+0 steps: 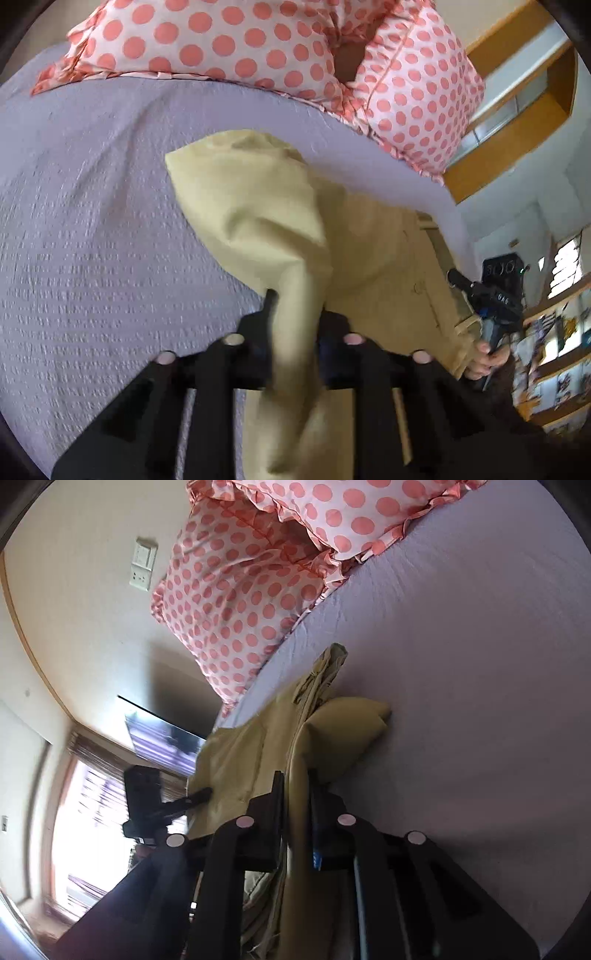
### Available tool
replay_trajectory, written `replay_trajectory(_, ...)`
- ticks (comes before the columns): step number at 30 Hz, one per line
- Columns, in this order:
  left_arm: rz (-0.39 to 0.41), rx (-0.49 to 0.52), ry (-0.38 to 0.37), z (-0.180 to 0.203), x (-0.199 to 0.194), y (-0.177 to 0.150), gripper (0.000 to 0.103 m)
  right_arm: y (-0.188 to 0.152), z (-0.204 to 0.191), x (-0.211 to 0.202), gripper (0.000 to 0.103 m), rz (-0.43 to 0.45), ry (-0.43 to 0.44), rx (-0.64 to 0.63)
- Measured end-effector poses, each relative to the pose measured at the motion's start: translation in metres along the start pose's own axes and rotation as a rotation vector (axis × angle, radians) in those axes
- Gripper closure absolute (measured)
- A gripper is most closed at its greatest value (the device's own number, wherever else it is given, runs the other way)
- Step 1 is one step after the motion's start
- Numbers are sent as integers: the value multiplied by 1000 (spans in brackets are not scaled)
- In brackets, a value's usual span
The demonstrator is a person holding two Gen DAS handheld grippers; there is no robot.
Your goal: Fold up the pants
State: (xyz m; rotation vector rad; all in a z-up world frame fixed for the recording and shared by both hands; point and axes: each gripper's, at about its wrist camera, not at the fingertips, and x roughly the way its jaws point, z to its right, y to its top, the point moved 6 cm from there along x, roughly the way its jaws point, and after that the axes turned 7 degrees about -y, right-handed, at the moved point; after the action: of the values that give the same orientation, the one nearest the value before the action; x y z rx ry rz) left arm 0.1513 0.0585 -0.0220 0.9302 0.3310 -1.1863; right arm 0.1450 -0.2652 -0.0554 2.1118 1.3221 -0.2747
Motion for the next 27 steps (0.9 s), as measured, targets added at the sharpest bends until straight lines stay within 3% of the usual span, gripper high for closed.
replay_trajectory(5,83,80,66,23,-15,23,97,29,-39,-3,92,26,7,-87)
replay_trajectory(8,159,159,140,36,-20,54,97,61,-59,2,93,67,-28,-156)
replay_trajectory(11,218,176,202,34,-11,90,97,92,-59,12,93,110,-62,-171)
replay_trajectory(13,189,170,297,18,9,106,94,111,-41,28,93,116,-164,-154)
replay_trajectory(14,137,147,365,3,27,110,89,115,-29,37,92,100,-222,-143)
replay_trajectory(16,88,98,388,-14,40,108,79,115,-6,57,80,33,-374,-125)
replay_trajectory(18,132,108,411,-13,26,103,75,111,-5,51,79,37,-418,-139)
replay_trajectory(20,195,148,453,-3,2,95,74,108,-19,27,77,120,-453,-206)
replay_trajectory(21,222,160,446,4,-8,90,72,108,-25,21,73,140,-439,-222)
replay_trajectory(23,257,176,359,22,-20,76,60,103,-41,10,62,167,-359,-231)
replay_trajectory(25,230,181,273,36,-13,64,53,95,-48,18,42,129,-307,-223)
replay_trajectory(27,156,166,225,41,10,53,50,91,-43,34,33,76,-317,-202)
